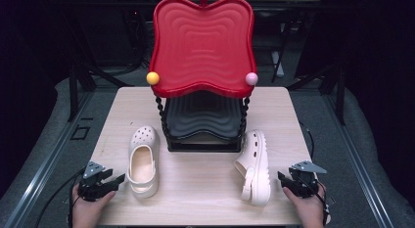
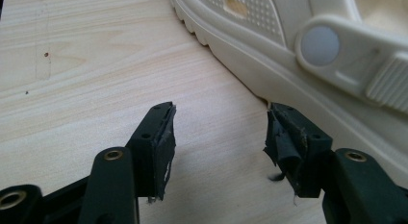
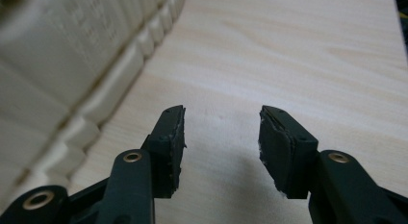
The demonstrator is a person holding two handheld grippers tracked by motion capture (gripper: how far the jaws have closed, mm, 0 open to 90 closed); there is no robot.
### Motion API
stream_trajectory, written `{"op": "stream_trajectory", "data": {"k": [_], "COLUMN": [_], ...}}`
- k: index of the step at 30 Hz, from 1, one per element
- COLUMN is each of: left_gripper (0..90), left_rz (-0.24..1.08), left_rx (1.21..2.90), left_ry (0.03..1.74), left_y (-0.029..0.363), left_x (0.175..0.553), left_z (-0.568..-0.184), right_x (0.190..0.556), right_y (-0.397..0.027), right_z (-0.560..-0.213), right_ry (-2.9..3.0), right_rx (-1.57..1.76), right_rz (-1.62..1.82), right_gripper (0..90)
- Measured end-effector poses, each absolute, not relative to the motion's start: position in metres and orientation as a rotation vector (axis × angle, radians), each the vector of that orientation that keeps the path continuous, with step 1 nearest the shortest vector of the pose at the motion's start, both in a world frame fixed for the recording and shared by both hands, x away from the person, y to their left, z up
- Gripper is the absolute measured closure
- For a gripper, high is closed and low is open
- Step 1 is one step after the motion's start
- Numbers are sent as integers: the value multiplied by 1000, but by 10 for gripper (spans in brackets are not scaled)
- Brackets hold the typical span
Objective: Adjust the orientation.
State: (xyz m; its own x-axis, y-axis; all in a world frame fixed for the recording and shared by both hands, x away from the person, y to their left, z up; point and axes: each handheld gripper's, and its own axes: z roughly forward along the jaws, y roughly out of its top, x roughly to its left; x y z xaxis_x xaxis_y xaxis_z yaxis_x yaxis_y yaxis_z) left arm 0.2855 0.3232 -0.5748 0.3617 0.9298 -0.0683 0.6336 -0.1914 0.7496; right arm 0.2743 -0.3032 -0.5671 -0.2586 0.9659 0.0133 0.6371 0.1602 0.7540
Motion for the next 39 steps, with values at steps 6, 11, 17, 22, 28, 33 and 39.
{"op": "stream_trajectory", "data": {"k": [6, 11, 17, 22, 28, 33, 39], "left_gripper": [427, 451, 517, 570, 613, 601, 617], "left_rz": [580, 620, 599, 612, 648, 644, 668], "left_rx": [1916, 1926, 1934, 1900, 1875, 1872, 1916], "left_ry": [1322, 1292, 1320, 1275, 1239, 1208, 1159], "left_y": [320, 318, 318, 315, 308, 296, 276], "left_x": [283, 275, 270, 270, 265, 270, 295], "left_z": [-568, -564, -557, -557, -539, -523, -512], "right_x": [271, 272, 266, 266, 265, 264, 266], "right_y": [-298, -297, -294, -292, -291, -289, -287], "right_z": [-565, -565, -560, -558, -558, -558, -559], "right_ry": [1954, 1978, 1962, 1955, 1955, 1943, 1957], "right_rx": [1480, 1477, 1439, 1413, 1412, 1415, 1408], "right_rz": [887, 935, 968, 984, 977, 985, 985], "right_gripper": [515, 519, 523, 535, 539, 541, 539]}}
